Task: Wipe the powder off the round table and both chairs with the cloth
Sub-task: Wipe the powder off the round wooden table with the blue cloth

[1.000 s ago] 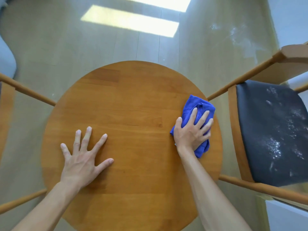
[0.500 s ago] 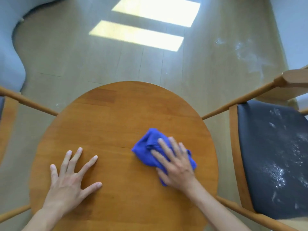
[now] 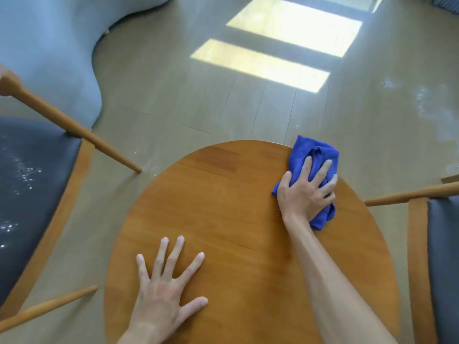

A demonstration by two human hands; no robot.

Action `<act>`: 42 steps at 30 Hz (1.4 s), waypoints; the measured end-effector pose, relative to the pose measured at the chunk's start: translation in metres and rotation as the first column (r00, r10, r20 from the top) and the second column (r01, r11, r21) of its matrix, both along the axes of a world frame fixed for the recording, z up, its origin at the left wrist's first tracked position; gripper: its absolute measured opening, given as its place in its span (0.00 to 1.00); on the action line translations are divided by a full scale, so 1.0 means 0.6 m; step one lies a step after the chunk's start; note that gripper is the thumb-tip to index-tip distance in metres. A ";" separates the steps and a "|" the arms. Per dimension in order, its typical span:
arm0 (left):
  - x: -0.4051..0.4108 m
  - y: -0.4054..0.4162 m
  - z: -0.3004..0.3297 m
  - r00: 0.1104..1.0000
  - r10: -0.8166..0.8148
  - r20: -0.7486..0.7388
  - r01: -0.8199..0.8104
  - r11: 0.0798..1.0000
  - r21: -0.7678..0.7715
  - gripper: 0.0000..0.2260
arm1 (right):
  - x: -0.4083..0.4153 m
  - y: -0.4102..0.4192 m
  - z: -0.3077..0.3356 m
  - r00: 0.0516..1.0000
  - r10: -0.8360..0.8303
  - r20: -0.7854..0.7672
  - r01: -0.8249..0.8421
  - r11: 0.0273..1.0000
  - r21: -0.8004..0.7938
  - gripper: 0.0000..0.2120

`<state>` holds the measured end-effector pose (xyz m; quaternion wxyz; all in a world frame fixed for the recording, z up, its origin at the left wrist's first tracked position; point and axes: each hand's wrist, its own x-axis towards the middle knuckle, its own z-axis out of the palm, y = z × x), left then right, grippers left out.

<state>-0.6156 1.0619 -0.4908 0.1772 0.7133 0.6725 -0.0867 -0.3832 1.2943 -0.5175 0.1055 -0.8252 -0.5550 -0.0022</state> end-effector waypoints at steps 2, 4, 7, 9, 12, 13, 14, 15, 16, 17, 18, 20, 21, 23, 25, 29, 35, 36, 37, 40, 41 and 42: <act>-0.001 -0.001 -0.002 1.000 0.001 0.019 -0.001 1.000 0.009 0.37 | -0.084 0.006 -0.001 0.994 0.105 -0.007 -0.105 0.994 0.001 0.27; -0.001 -0.001 -0.004 0.999 0.008 0.038 -0.008 1.000 0.000 0.37 | -0.167 -0.004 0.004 0.974 0.224 -0.015 -0.224 0.974 0.009 0.27; 0.000 0.000 -0.003 0.998 0.017 0.053 -0.016 1.000 -0.016 0.36 | -0.266 -0.052 0.013 0.896 0.439 -0.069 -0.437 0.898 0.047 0.26; 0.000 0.001 -0.005 0.998 0.028 0.060 -0.027 0.999 -0.022 0.35 | -0.303 -0.102 0.014 0.791 0.606 -0.088 -0.601 0.796 0.073 0.25; 0.000 0.001 -0.008 0.997 0.043 0.065 -0.041 0.999 -0.022 0.34 | -0.297 -0.144 0.007 0.522 0.851 -0.052 -0.846 0.525 0.092 0.25; 0.001 0.001 -0.008 0.997 0.044 0.064 -0.043 0.999 -0.020 0.35 | -0.278 -0.138 0.005 0.411 0.911 -0.032 -0.906 0.412 0.100 0.24; 0.003 0.000 -0.008 0.997 0.041 0.059 -0.040 0.999 -0.016 0.36 | -0.253 -0.123 0.004 0.303 0.953 -0.009 -0.949 0.303 0.089 0.25; 0.003 0.000 -0.008 0.998 0.034 0.053 -0.034 0.999 -0.011 0.36 | -0.222 -0.105 0.004 0.215 0.977 0.018 -0.975 0.213 0.058 0.26; 0.003 0.000 -0.007 0.998 0.030 0.049 -0.030 1.000 -0.006 0.37 | -0.186 -0.085 0.004 0.162 0.986 0.045 -0.987 0.161 0.023 0.27; 0.002 -0.001 -0.007 0.999 0.030 0.045 -0.030 1.000 -0.001 0.37 | -0.147 -0.068 0.005 0.164 0.984 0.062 -0.986 0.164 0.005 0.28; 0.001 -0.002 -0.007 0.999 0.030 0.039 -0.030 1.000 0.004 0.37 | -0.107 -0.055 0.007 0.225 0.972 0.072 -0.974 0.224 0.010 0.28; 0.000 -0.002 -0.007 0.999 0.024 0.023 -0.025 1.000 0.019 0.37 | -0.020 -0.044 0.009 0.440 0.894 0.089 -0.898 0.438 0.047 0.26; 0.000 -0.003 -0.007 1.000 0.021 0.015 -0.021 0.999 0.024 0.37 | 0.024 -0.044 0.009 0.552 0.828 0.100 -0.834 0.550 0.053 0.26; 0.001 -0.004 -0.006 1.000 0.024 0.005 -0.024 0.999 0.034 0.36 | 0.107 -0.059 0.008 0.734 0.669 0.120 -0.676 0.736 0.028 0.24; 0.001 -0.005 -0.006 0.999 0.032 -0.004 -0.031 0.999 0.042 0.36 | 0.166 -0.092 0.011 0.861 0.491 0.132 -0.496 0.868 0.007 0.24; -0.001 -0.006 -0.001 1.000 0.023 -0.002 -0.023 0.999 0.025 0.36 | 0.177 -0.174 0.003 0.995 0.077 0.069 -0.078 0.997 0.006 0.23; -0.020 -0.014 0.004 0.997 0.009 0.072 -0.012 0.999 0.042 0.36 | -0.004 -0.169 0.003 0.953 -0.273 -0.131 0.274 0.962 -0.009 0.25; -0.029 -0.020 0.002 0.997 0.001 0.080 -0.006 0.998 0.057 0.35 | -0.046 -0.166 0.003 0.965 -0.231 -0.126 0.231 0.973 -0.010 0.25; -0.038 -0.028 0.002 0.996 0.003 0.088 -0.009 0.997 0.072 0.34 | -0.089 -0.164 0.001 0.981 -0.162 -0.107 0.163 0.987 -0.005 0.24; -0.066 -0.052 0.009 0.982 0.114 0.152 -0.131 0.986 0.105 0.28 | -0.221 -0.166 -0.002 0.996 0.069 -0.056 -0.070 0.997 -0.012 0.24; -0.076 -0.058 0.011 0.966 0.175 0.192 -0.199 0.973 0.115 0.26 | -0.261 -0.172 0.001 0.988 0.146 -0.058 -0.148 0.989 -0.017 0.25; -0.088 -0.064 0.013 0.940 0.243 0.240 -0.277 0.953 0.120 0.25 | -0.298 -0.182 0.005 0.972 0.226 -0.064 -0.227 0.974 -0.019 0.25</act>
